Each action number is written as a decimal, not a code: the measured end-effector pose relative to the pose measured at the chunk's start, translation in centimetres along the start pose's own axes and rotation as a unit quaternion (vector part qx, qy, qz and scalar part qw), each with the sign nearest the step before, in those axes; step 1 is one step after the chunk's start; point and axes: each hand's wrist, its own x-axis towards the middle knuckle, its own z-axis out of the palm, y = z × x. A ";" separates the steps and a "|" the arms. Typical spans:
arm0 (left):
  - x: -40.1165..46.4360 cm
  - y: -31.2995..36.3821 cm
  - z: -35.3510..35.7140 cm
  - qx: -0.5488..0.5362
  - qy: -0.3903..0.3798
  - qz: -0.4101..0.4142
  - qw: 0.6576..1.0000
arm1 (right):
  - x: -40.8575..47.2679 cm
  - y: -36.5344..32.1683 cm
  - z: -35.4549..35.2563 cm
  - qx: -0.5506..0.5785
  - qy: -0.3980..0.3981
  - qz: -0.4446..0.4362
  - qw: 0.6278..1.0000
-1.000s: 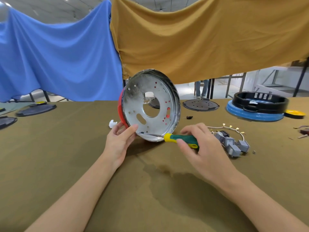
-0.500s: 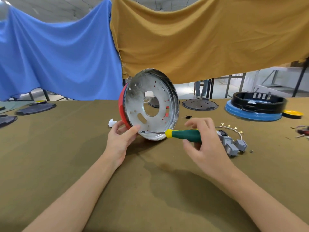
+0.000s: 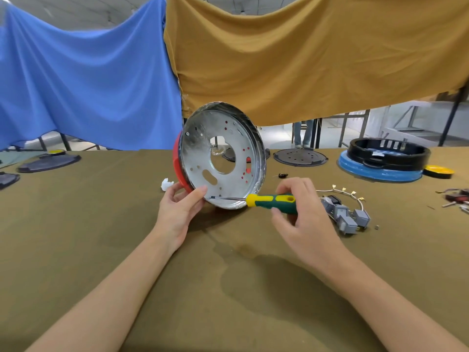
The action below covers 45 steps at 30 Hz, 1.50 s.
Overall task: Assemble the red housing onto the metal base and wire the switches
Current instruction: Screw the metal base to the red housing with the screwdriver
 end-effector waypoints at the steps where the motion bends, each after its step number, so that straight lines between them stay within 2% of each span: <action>1: 0.1 0.0 -0.1 0.002 0.000 0.000 1.000 | 0.0 -0.1 0.0 -0.001 0.009 -0.005 1.000; 5: 0.0 -0.4 0.0 0.072 -0.013 0.019 0.997 | -0.1 -0.4 0.1 -0.105 0.111 0.023 0.988; 7: -0.1 -0.5 0.1 0.109 -0.016 0.031 0.993 | -0.2 -0.3 0.1 -0.148 0.098 0.073 0.981; 9: 0.0 -0.5 0.0 0.102 -0.012 0.029 0.994 | -0.2 -0.1 0.1 -0.136 0.059 0.109 0.983; 14: 0.3 -0.4 -0.2 0.036 0.002 0.007 0.999 | -0.2 -0.3 0.2 -0.007 0.010 0.030 0.999; 17: 0.4 -0.4 -0.3 0.012 0.005 -0.003 1.000 | -0.2 -0.8 0.5 -0.033 0.052 -0.022 0.998; 19: 0.3 -0.5 -0.1 0.031 -0.005 0.003 1.000 | -0.3 -0.7 0.5 -0.096 0.094 0.015 0.991; 21: 0.2 -0.6 0.0 0.073 -0.012 0.014 0.997 | -0.3 -0.5 0.5 -0.146 0.074 0.082 0.983; 23: 0.2 -0.7 0.0 0.084 -0.017 0.017 0.996 | -0.4 -0.1 0.3 -0.115 0.033 0.111 0.987; 28: 0.4 -0.6 -0.3 0.031 -0.013 -0.003 0.999 | -0.3 0.0 0.0 0.027 -0.010 0.076 0.997; 31: 0.4 -0.5 -0.3 0.029 -0.015 -0.008 0.999 | -0.3 -0.3 0.3 -0.031 0.037 0.062 0.997; 34: 0.2 -0.6 0.0 0.062 -0.023 -0.002 0.998 | -0.4 -0.2 0.5 -0.112 0.060 0.099 0.987; 36: 0.1 -0.6 0.1 0.063 -0.022 -0.001 0.998 | -0.5 -0.1 0.5 -0.096 0.041 0.101 0.989; 41: 0.1 -0.5 -0.1 0.021 -0.016 -0.009 1.000 | -0.2 -0.1 0.2 0.022 0.023 0.062 0.998; 43: 0.2 -0.4 -0.2 0.005 -0.017 -0.013 1.000 | -0.2 -0.5 0.3 -0.022 0.048 0.026 0.998; 45: 0.1 -0.5 -0.2 0.015 -0.021 -0.013 1.000 | -0.2 -0.5 0.5 -0.093 0.072 0.032 0.993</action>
